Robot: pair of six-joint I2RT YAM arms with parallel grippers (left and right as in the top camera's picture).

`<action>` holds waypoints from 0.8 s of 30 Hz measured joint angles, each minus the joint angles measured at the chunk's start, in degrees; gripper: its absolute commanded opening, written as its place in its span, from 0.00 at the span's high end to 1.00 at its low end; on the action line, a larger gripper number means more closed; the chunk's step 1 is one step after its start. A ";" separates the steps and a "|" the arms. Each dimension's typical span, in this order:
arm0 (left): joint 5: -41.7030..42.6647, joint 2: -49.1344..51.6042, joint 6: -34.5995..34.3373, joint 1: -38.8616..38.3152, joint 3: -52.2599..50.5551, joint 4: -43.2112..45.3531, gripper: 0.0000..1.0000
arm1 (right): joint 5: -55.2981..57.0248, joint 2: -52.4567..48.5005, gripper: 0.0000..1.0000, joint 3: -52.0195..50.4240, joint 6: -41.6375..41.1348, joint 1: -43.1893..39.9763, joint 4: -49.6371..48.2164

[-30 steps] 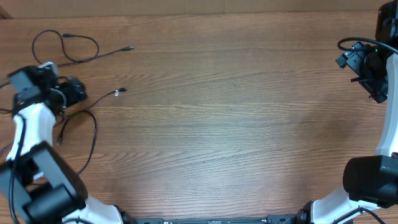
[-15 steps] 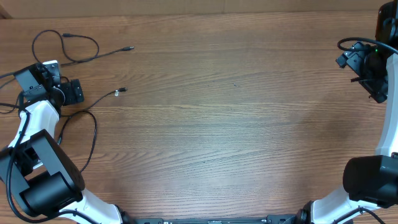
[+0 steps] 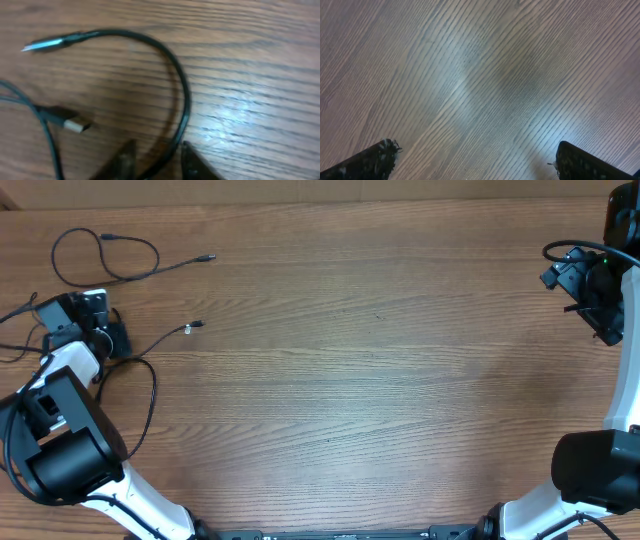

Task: Untangle cables

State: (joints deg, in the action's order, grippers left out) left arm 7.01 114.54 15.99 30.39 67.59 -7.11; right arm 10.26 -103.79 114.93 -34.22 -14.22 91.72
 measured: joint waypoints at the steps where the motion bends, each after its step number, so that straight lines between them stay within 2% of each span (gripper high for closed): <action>1: 0.00 -0.04 -0.57 0.15 0.00 0.46 0.96 | 0.02 0.00 0.00 0.00 -0.02 0.00 -0.04; 13: 0.26 -11.13 -10.27 0.72 0.07 1.05 0.96 | 0.02 0.00 0.00 0.00 -0.02 0.00 -0.04; 14: 0.63 -11.98 -11.19 0.72 0.07 0.94 0.88 | 0.02 0.00 0.00 0.00 -0.02 0.02 -0.02; 16: 1.86 -13.03 -12.28 0.72 0.07 0.90 0.64 | 0.02 0.00 0.00 0.00 -0.02 0.00 0.00; 17: 2.64 -13.31 -12.11 0.72 0.09 0.66 0.48 | 0.04 0.00 0.00 0.00 -0.02 0.00 -0.02; 18: 3.61 -13.33 -11.76 0.72 0.22 -0.04 0.37 | 0.02 0.00 0.00 0.00 -0.04 0.00 0.00; 22: 5.55 -13.00 -9.53 0.70 0.26 -2.03 0.31 | 0.04 0.00 0.00 0.00 0.00 0.00 -0.04; 24: 5.97 -12.15 -8.72 0.55 0.26 -1.60 0.32 | 0.02 0.00 0.00 0.00 -0.02 0.00 -0.02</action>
State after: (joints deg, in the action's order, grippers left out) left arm 12.97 102.39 7.27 30.94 67.85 -8.71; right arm 10.28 -103.79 114.93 -34.24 -14.22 91.70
